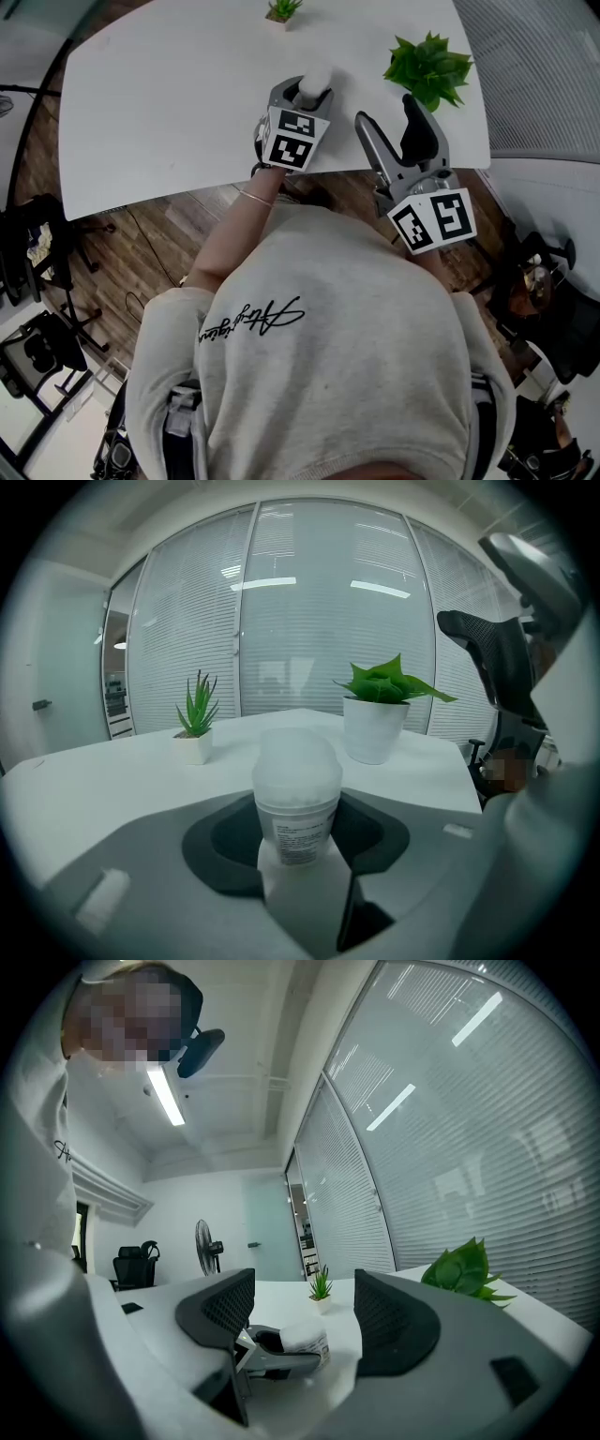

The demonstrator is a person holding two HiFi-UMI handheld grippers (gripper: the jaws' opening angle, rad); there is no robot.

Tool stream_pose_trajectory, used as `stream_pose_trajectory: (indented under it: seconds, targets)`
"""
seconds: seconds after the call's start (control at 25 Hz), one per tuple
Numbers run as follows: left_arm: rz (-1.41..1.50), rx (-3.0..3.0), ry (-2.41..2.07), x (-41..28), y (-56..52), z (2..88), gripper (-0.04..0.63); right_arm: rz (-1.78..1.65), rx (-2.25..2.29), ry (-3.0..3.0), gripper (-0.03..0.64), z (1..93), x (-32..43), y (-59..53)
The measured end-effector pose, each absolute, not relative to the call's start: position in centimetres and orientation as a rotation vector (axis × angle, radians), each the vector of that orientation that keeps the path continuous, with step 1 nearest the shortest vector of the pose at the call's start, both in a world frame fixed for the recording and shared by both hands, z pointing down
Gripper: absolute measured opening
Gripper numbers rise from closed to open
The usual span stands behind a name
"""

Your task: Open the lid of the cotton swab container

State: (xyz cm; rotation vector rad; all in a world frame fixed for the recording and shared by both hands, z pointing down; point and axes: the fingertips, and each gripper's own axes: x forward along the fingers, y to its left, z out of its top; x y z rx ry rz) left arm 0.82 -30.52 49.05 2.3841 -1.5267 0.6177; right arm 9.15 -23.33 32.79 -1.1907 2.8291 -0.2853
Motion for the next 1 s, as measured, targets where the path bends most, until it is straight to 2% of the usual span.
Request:
stream_pose_trajectory:
  seconds: [0.48,1.0]
  targets:
    - [0.652,2.493,-1.327,1.2,-29.2,48.7,0.190,-0.282,-1.222,2.816,0.310,32.4,8.0,-23.4]
    - [0.663,2.647,-1.146,-2.2,-27.0,44.5,0.190,-0.233,-1.228,2.833,0.301,31.4,5.3,-24.4]
